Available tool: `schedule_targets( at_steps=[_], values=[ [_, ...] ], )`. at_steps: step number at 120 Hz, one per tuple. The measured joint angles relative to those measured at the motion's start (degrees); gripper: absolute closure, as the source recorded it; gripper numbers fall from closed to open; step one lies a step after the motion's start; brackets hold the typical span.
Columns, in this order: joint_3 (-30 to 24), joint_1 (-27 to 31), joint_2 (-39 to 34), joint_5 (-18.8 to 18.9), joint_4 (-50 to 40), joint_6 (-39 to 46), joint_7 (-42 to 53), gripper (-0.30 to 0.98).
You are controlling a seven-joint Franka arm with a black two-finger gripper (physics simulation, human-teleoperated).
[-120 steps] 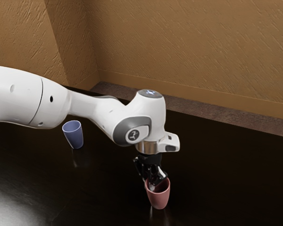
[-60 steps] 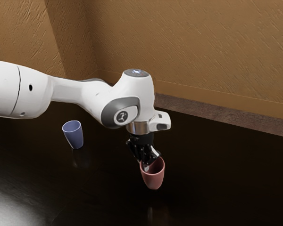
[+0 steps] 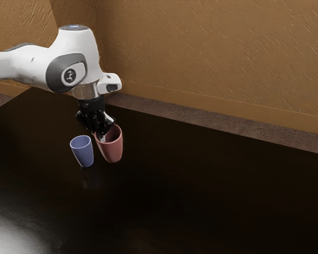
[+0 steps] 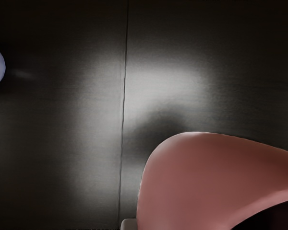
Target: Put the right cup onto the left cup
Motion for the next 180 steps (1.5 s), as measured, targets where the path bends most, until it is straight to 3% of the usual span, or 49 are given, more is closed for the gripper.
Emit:
schedule_targets(
  at_steps=[25,48,71,97,180],
  values=[
    [8.54,3.60,-0.15,-0.41,0.62,-1.60,7.17,0.79],
    [11.86,5.69,3.29,-0.87,3.84,-1.85,14.10,0.79],
    [13.09,8.50,8.86,-1.93,10.06,-2.10,19.85,0.79],
    [13.21,7.41,14.78,-3.68,17.37,-3.56,24.78,0.79],
    [14.80,10.46,26.95,-8.31,27.55,-6.31,33.18,0.79]
  ],
)
